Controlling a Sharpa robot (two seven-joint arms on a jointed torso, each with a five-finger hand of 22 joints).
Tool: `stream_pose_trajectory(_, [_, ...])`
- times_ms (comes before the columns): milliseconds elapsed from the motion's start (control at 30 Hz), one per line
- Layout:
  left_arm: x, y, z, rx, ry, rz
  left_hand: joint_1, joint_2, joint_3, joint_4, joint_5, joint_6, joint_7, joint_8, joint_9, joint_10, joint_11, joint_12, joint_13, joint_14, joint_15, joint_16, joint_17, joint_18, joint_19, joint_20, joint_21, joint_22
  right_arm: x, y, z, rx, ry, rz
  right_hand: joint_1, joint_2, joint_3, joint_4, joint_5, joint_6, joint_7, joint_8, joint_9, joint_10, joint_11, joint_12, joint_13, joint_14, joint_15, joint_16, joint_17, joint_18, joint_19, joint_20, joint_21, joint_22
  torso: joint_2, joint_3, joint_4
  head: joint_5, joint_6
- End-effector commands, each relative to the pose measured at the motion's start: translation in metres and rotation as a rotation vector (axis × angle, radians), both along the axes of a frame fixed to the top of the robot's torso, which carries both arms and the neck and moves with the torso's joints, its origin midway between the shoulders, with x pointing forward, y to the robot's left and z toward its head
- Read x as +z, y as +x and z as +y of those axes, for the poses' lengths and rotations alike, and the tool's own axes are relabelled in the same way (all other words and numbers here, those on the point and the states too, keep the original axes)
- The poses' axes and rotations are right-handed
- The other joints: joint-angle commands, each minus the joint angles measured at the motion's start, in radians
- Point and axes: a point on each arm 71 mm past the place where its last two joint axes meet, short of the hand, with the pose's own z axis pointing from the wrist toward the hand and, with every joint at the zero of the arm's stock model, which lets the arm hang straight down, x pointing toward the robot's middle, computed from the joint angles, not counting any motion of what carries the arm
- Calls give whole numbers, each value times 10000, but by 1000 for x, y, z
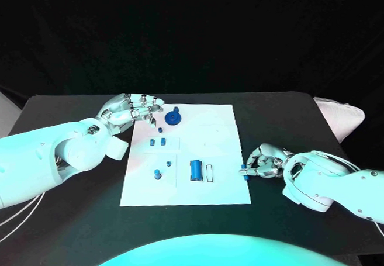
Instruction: Assemble the parts on the task board
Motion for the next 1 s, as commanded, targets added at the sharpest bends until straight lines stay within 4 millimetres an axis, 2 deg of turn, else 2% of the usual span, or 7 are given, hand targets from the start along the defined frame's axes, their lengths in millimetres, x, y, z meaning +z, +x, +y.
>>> stream_pose_trajectory(33, [1, -1, -2, -156, -147, 19, 84, -6, 7, 79, 19, -9, 29, -38, -16, 57, -1, -58, -16, 11, 28, -18, 12, 156, 79, 9, -63, -15, -3, -2, 2, 277, -211, 198, 308, 30, 128, -11, 83, 126, -23, -71, -32, 882, -9, 44, 2475, 1043, -16, 41, 2635, -8, 720, -1, 26, 2242, -1, 2, -3, 10, -16])
stream_pose_trajectory(100, [1, -1, -2, -154, -144, 21, 84, -6, 7, 79, 19, -9, 29, -38, -16, 57, -1, -58, -16, 11, 28, -18, 12, 156, 79, 9, -63, -15, -3, -2, 3, 265, -213, 169, 607, 134, 295, -63, 170, 172, -62, -80, -49, 888, -44, 52, 2480, 1043, -43, 41, 2635, -9, 724, -22, 37, 2245, 0, 2, 2, 13, -19])
stream_pose_trajectory(133, [1, -1, -2, -152, -143, 22, 84, -6, 7, 79, 19, -9, 29, -38, -16, 57, -1, -58, -16, 11, 28, -18, 12, 156, 79, 9, -63, -15, -3, -2, 3, 254, -208, 146, 995, 265, 533, -184, 221, 228, -128, -70, -56, 902, -97, 72, 2493, 1043, -82, 41, 2635, -11, 727, -45, 51, 2248, 0, 0, 2, 13, -19])
stream_pose_trajectory(200, [1, -1, -2, -145, -140, 21, 84, -6, 7, 79, 19, -9, 29, -38, -16, 57, -1, -58, -16, 11, 28, -18, 12, 156, 79, 9, -63, -15, -3, -2, 2, 197, -176, 45, 1377, 344, 937, -214, 88, 406, -221, 15, -45, 921, -180, 100, 2511, 1043, -157, 41, 2635, -15, 733, -115, 70, 2254, -2, -2, -2, 16, -19])
stream_pose_trajectory(367, [1, -2, -1, -144, -133, 30, 84, -6, 7, 79, 19, -9, 29, -38, -16, 57, -1, -58, -16, 11, 28, -18, 12, 156, 79, 9, -63, -15, -1, -1, -1, -72, 35, -158, 1515, 289, 1329, -112, 259, 523, -320, 146, -2, 954, -268, 149, 2541, 1043, -235, 41, 2635, -27, 749, -189, 136, 2271, 0, 1, 0, 44, -19])
stream_pose_trajectory(700, [1, -2, -1, -153, -130, 41, 84, -6, 7, 79, 19, -9, 29, -38, -16, 57, -1, -58, -16, 11, 28, -18, 12, 156, 79, 9, -63, -15, 3, -6, -6, -667, 744, -16, 1481, 212, 1803, 5, 498, 545, -363, 266, 49, 997, -312, 215, 2582, 1043, -279, 41, 2635, -39, 764, -241, 193, 2285, -3, 2, -13, 64, -19])
stream_pose_trajectory(1000, [0, -1, -4, -192, -140, 51, 91, -9, 1, 93, 19, -9, 29, -42, -18, 57, 0, -65, -19, 7, 28, -22, 13, 155, 85, 10, -78, -24, 26, -1, -3, -849, 1375, -146, 1274, 143, 1966, 30, 489, 539, -362, 327, 79, 1002, -313, 224, 2587, 1043, -282, 41, 2635, -43, 771, -250, 217, 2291, -17, -3, -12, 38, -14])
